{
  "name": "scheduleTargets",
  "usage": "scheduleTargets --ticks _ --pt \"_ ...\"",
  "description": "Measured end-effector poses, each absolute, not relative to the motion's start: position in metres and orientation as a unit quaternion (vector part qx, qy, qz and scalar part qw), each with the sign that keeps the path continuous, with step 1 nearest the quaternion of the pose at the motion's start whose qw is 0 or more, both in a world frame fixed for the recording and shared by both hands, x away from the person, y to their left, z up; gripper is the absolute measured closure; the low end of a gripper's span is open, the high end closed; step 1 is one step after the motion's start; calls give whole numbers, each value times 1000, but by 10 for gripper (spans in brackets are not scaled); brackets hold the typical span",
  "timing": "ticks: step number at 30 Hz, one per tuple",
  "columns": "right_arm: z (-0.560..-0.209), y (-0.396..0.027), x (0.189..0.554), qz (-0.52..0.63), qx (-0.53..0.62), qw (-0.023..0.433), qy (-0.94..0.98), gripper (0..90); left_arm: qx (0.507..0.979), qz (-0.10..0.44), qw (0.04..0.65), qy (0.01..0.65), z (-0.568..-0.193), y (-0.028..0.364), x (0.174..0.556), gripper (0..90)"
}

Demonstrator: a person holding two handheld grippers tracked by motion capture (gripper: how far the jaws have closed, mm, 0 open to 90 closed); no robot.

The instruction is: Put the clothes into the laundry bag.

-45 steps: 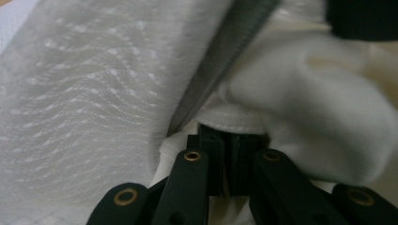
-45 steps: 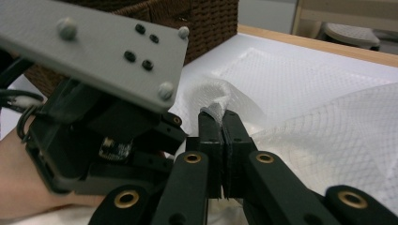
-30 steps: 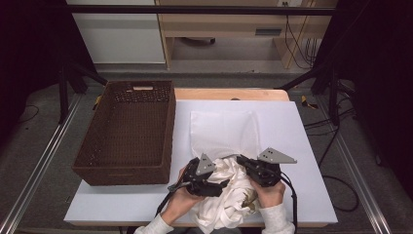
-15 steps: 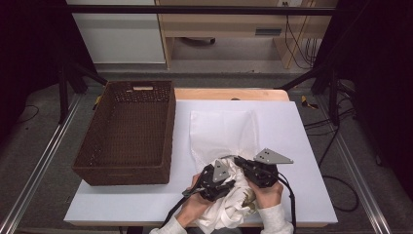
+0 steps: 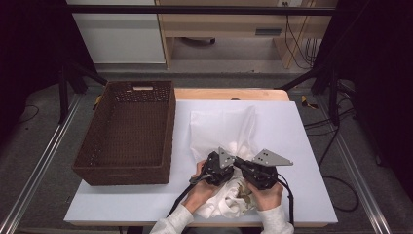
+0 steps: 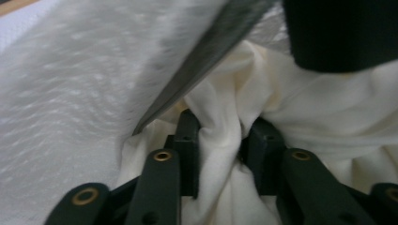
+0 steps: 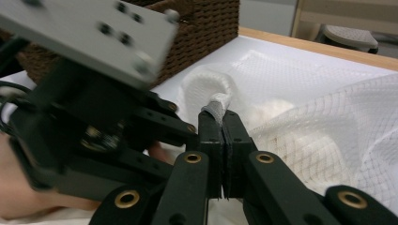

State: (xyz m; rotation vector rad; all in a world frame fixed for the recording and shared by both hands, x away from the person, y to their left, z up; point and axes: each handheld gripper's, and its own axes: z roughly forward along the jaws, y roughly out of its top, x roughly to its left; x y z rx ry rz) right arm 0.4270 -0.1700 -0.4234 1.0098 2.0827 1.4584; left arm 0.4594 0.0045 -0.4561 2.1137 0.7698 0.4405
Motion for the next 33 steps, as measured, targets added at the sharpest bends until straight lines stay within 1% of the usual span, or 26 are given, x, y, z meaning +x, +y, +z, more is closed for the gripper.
scheduleTargets --ticks 2,4,6,8,10,12,13,14,15,16,17,18,20,21,22,23,25,28,33 --pt "-426 -174 429 521 371 201 742 891 839 163 418 308 -452 13 455 541" --pt "-427 -177 430 521 373 201 741 890 836 155 432 300 -444 24 445 408" --pt "-428 -178 430 519 375 202 741 890 837 154 438 290 -437 37 432 337" --pt "-429 -177 431 518 375 202 741 890 839 157 438 283 -433 48 421 296" --pt "-431 -176 433 516 377 201 743 890 843 149 428 289 -438 51 417 265" --pt "-433 -173 434 512 377 200 746 890 847 145 422 289 -445 50 417 264" --pt "-434 -172 434 510 376 198 748 890 850 128 416 299 -460 42 421 268" --pt "-434 -172 434 510 376 198 748 890 850 128 416 299 -460 42 421 282" --pt "-436 -170 435 505 376 199 751 890 847 106 422 305 -470 36 427 353" --pt "-436 -169 435 503 377 199 752 890 847 106 422 305 -470 36 427 423" --pt "-436 -169 435 504 376 200 751 890 844 88 425 315 -475 32 433 515" --pt "-436 -169 435 505 376 198 751 890 845 85 424 313 -475 31 434 591" --pt "-436 -170 435 506 375 198 751 890 848 106 417 309 -474 28 432 773" --pt "-436 -169 435 506 375 197 751 890 849 117 415 305 -473 27 430 815" --pt "-436 -169 434 505 375 197 752 890 849 117 415 305 -473 27 430 827" --pt "-435 -169 434 506 373 199 752 891 847 132 422 295 -468 27 426 832" --pt "-433 -171 433 509 373 199 750 891 836 134 444 293 -460 29 424 837" --pt "-431 -172 432 515 374 195 746 891 833 138 450 290 -452 27 426 838" --pt "-424 -171 428 524 367 196 744 891 832 152 446 292 -453 3 444 836"
